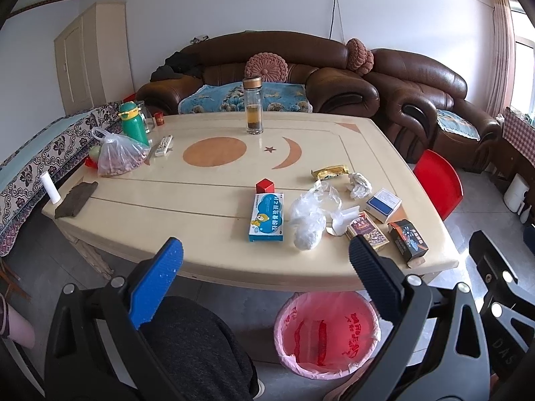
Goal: Collect trash
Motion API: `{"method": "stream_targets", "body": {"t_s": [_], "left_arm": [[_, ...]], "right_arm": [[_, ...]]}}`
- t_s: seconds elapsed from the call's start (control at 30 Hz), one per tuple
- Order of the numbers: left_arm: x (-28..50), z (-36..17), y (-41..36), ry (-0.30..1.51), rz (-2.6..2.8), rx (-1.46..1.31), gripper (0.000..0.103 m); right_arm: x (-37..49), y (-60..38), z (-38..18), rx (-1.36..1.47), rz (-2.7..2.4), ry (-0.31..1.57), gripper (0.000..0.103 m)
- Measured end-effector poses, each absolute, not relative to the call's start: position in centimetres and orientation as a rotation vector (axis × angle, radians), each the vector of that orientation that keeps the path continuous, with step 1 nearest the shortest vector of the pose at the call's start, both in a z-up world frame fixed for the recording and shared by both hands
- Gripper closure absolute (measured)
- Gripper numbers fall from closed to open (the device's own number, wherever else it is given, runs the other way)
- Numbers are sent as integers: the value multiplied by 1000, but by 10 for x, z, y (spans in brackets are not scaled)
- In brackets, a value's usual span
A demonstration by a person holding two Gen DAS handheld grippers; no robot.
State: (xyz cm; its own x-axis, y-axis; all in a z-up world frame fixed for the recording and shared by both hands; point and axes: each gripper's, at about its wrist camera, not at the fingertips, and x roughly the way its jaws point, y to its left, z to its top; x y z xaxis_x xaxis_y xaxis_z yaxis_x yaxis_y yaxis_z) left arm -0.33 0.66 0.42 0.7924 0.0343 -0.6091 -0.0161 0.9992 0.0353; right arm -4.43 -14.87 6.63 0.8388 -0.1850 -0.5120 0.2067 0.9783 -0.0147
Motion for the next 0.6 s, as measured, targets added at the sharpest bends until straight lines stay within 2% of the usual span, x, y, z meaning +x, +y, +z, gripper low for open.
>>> {"method": "stream_targets", "body": {"t_s": [0.6], "left_arm": [[-4,5,7,654,32,34,6]], "right_arm": [[-45,-148,67,40,-208,535,6]]}}
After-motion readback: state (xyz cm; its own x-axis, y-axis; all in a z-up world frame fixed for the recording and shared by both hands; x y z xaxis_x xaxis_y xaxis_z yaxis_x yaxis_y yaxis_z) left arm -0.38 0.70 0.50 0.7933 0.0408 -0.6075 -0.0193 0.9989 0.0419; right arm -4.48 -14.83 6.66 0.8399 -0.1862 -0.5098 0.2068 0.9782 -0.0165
